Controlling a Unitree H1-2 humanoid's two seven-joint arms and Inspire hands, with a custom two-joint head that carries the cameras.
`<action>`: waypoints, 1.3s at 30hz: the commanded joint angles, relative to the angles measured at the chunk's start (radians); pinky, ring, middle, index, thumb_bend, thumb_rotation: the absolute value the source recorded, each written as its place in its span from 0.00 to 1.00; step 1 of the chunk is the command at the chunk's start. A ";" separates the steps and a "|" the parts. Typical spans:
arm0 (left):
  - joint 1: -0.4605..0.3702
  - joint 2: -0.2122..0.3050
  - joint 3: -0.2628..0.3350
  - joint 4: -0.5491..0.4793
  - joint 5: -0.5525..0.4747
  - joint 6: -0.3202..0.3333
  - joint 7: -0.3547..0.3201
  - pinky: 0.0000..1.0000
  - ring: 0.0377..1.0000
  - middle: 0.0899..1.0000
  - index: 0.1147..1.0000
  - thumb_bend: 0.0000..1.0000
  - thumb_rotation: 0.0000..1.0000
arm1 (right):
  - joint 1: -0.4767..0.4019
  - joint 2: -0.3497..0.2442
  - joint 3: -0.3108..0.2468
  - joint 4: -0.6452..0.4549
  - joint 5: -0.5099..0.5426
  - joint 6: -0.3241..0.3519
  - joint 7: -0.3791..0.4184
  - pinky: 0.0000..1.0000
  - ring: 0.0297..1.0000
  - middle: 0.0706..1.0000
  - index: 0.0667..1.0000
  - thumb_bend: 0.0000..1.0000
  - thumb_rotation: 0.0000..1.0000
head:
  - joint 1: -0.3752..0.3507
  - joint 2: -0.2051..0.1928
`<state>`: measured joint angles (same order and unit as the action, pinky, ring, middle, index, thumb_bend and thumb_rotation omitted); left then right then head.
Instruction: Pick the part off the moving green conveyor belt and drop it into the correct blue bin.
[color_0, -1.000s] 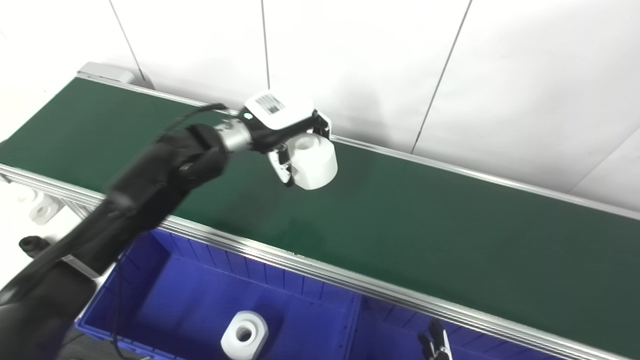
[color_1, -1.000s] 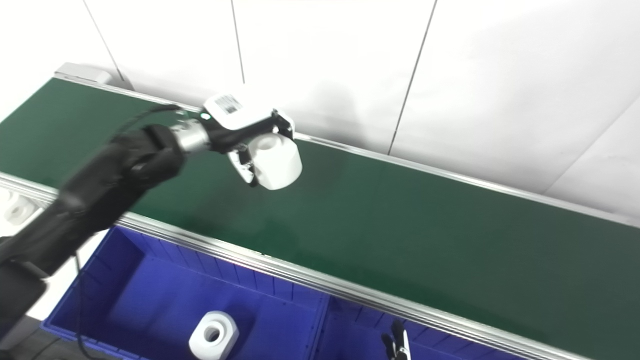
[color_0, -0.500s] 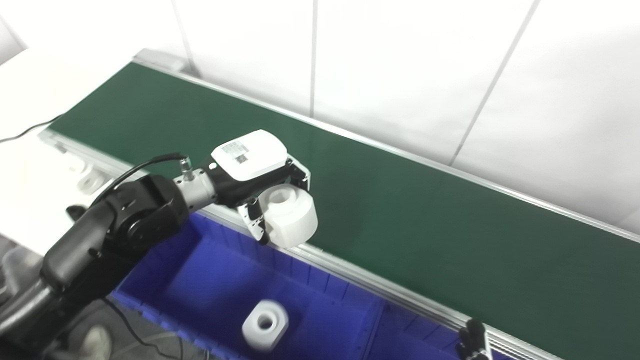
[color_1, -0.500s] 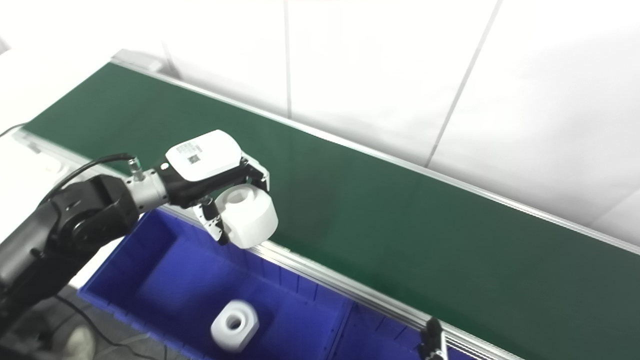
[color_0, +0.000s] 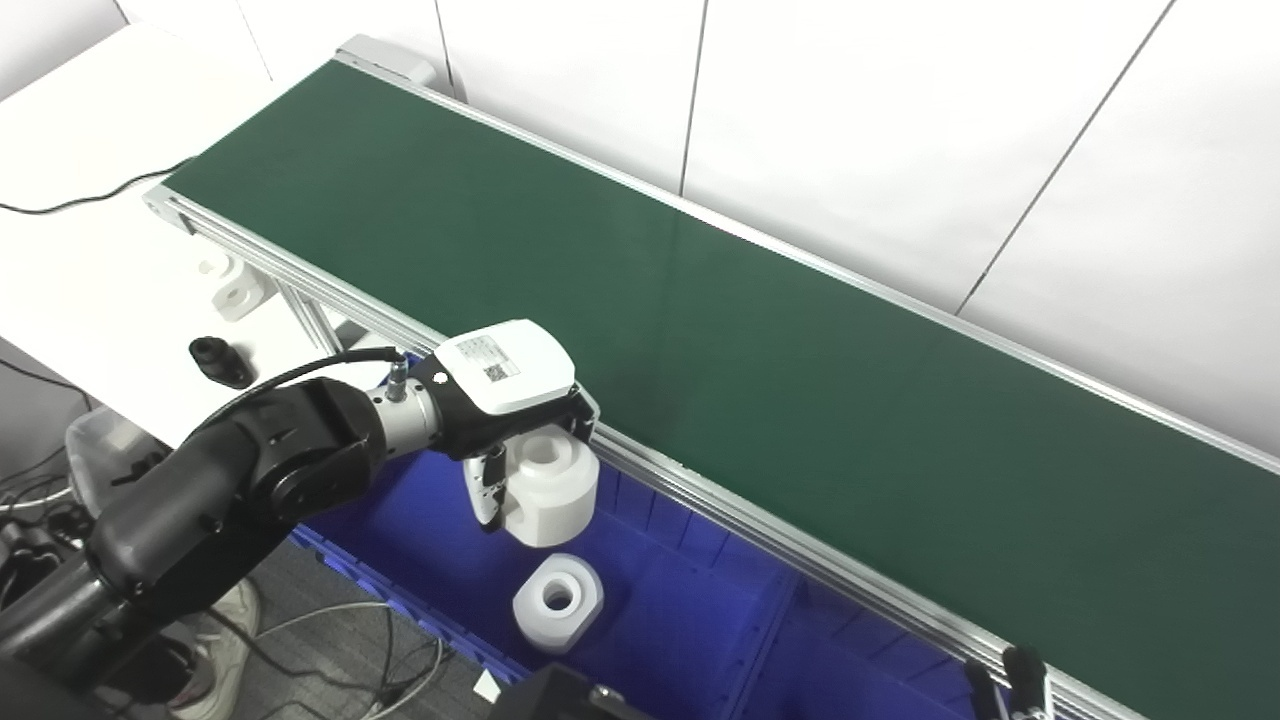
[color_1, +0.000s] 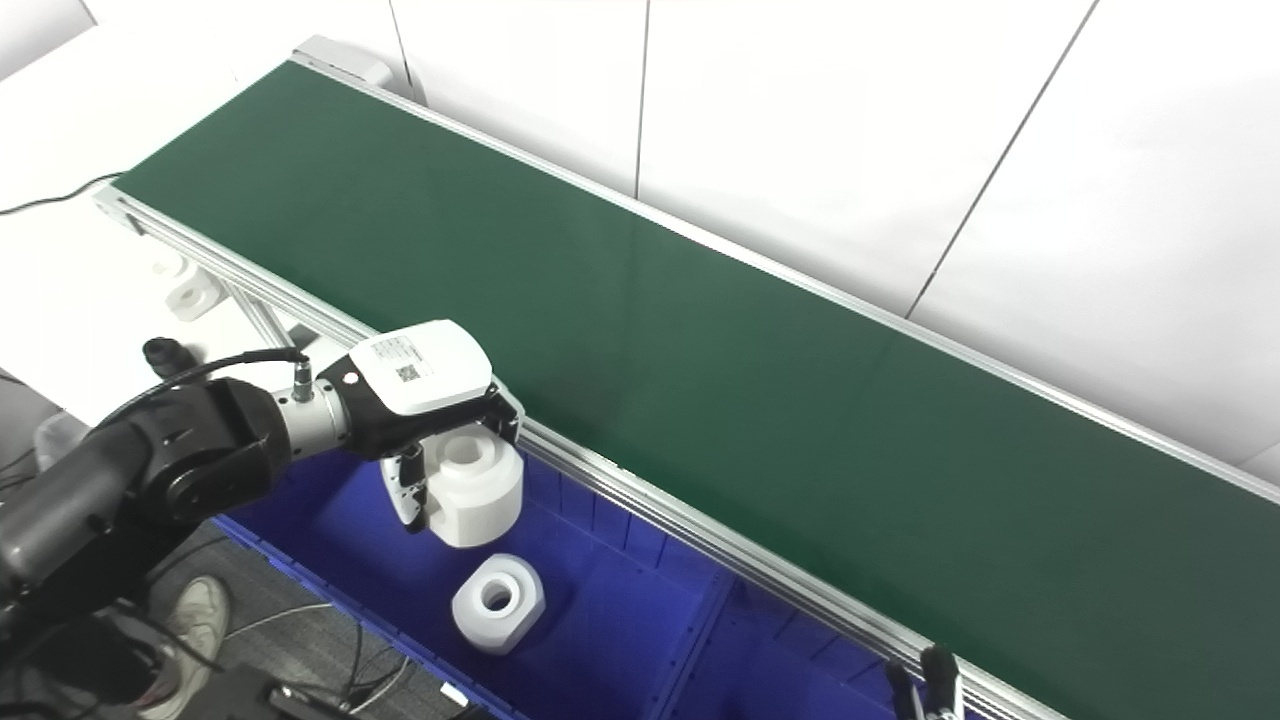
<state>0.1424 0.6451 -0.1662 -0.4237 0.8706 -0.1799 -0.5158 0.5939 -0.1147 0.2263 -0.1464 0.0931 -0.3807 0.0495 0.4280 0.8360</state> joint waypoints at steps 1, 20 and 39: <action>-0.012 0.013 0.000 0.003 0.021 -0.028 0.039 0.28 0.31 0.36 0.45 0.52 0.00 | 0.001 0.002 -0.008 -0.017 0.000 -0.020 0.017 0.96 0.92 0.99 1.00 0.83 0.84 | 0.000 0.001; -0.027 -0.011 -0.112 0.223 0.405 0.057 0.076 0.60 0.68 0.72 0.72 0.96 0.40 | 0.006 0.027 -0.015 -0.004 -0.008 -0.028 0.032 0.93 0.91 0.98 1.00 0.84 0.81 | -0.035 -0.014; 0.103 -0.002 0.036 -0.122 -0.189 -0.034 0.113 0.56 0.65 0.70 0.74 1.00 0.82 | 0.016 0.039 -0.019 -0.015 -0.043 -0.018 0.035 0.93 0.90 0.97 1.00 0.83 0.82 | -0.094 0.006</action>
<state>0.2327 0.6419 -0.1599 -0.4759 0.8141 -0.1923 -0.4504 0.5971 -0.0845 0.2075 -0.1310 0.0564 -0.3810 0.0793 0.3329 0.8406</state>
